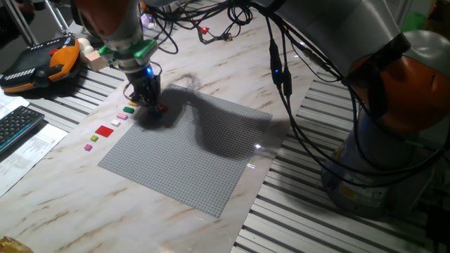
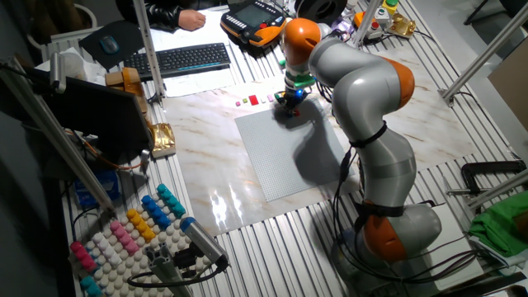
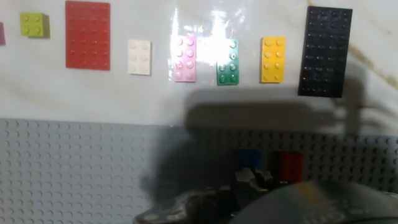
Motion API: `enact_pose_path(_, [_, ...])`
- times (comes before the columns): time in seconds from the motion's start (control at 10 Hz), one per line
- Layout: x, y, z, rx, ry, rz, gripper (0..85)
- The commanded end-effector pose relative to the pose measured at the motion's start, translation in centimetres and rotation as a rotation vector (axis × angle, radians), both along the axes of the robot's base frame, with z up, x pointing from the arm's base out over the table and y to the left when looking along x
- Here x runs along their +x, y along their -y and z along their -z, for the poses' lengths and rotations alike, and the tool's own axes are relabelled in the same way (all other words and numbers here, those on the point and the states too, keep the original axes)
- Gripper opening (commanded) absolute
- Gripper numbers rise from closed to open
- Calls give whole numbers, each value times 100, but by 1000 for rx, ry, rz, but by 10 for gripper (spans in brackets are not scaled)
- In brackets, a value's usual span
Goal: Build with small Lego blocks
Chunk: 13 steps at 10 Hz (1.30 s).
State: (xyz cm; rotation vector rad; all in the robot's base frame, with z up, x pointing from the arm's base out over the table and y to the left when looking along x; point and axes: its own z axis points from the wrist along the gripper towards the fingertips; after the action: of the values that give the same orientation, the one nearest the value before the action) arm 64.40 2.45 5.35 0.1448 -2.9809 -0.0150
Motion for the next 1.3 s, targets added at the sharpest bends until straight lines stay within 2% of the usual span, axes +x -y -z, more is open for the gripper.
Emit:
enact_pose_path(0.0, [41,26,-118,-1,-6,0,7])
enact_pose_path(0.3, [150,192,-337,-23,11,15,7])
enact_pose_path(0.6, [142,309,-521,-46,31,37,7])
enact_pose_path(0.7, [128,337,-585,-49,28,45,7])
enact_pose_path(0.9, [116,343,-599,-58,35,61,7])
enact_pose_path(1.0, [127,351,-598,-65,51,62,7])
enact_pose_path(1.1, [125,377,-630,-74,62,54,7])
enact_pose_path(1.2, [124,411,-702,-77,60,48,7])
